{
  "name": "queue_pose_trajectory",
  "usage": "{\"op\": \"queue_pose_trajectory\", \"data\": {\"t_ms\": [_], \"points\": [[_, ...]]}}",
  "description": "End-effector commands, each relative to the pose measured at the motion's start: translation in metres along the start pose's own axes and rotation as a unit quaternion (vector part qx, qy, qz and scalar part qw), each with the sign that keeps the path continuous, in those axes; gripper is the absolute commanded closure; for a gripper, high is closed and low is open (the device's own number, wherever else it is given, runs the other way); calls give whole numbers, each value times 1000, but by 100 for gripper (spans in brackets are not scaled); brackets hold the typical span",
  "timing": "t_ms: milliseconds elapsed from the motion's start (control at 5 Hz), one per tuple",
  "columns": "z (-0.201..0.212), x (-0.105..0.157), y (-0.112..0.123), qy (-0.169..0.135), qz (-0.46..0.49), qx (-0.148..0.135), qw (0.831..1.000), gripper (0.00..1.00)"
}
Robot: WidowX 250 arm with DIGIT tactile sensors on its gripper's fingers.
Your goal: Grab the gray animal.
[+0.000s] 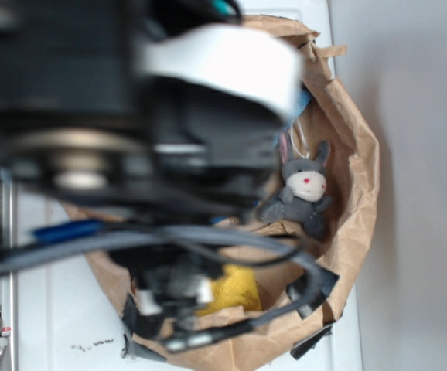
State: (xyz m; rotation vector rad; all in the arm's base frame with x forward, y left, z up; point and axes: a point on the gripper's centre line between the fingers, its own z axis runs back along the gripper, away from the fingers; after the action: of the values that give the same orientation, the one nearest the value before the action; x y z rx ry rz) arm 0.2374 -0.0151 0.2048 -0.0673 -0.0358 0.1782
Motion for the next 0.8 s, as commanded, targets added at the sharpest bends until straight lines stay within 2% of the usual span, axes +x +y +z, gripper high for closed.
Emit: {"op": "queue_pose_trajectory", "data": {"t_ms": [0, 200, 400, 600], "points": [[6, 24, -9, -37, 51, -19, 998, 0], [5, 23, -12, -79, 122, -39, 989, 0], [3, 16, -11, -96, 186, -66, 976, 0], [3, 16, -11, -96, 186, -66, 976, 0]]}}
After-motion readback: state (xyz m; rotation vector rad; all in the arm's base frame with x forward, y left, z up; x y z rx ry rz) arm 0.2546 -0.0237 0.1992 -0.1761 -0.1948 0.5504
